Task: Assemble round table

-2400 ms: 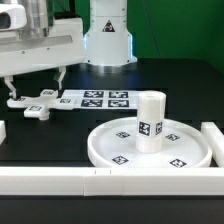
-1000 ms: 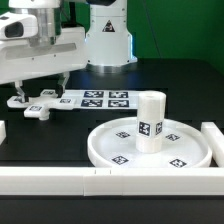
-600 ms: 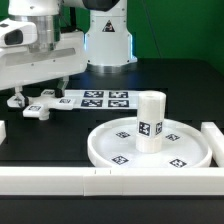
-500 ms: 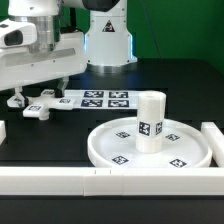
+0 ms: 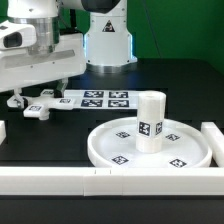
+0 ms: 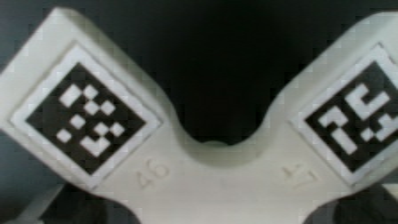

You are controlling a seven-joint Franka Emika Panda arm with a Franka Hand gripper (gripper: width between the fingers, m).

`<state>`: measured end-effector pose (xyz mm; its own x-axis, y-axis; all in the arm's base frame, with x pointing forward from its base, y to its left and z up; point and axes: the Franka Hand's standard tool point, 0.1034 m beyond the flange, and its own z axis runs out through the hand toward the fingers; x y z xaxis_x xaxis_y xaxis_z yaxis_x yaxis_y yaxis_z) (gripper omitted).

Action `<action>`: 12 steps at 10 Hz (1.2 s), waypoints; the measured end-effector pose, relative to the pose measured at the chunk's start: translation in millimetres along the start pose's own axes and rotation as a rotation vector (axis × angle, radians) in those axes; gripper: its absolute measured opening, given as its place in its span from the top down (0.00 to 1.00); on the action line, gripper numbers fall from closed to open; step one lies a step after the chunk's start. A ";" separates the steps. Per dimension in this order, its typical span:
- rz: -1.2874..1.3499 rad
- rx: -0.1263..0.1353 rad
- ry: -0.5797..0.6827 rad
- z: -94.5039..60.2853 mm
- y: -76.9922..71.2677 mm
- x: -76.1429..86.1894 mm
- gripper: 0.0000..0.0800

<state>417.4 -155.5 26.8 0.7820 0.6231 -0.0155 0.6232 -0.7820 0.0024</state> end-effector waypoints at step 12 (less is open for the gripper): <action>0.271 0.056 0.022 -102.0 -43.5 126.9 0.45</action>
Offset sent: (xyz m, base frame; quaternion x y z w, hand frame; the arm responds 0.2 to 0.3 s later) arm 0.0007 -0.0030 -0.0024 -0.0069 0.0083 -0.0091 0.9999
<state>490.7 -41.3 126.7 0.9204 0.3910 -0.0004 0.3904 -0.9192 -0.0518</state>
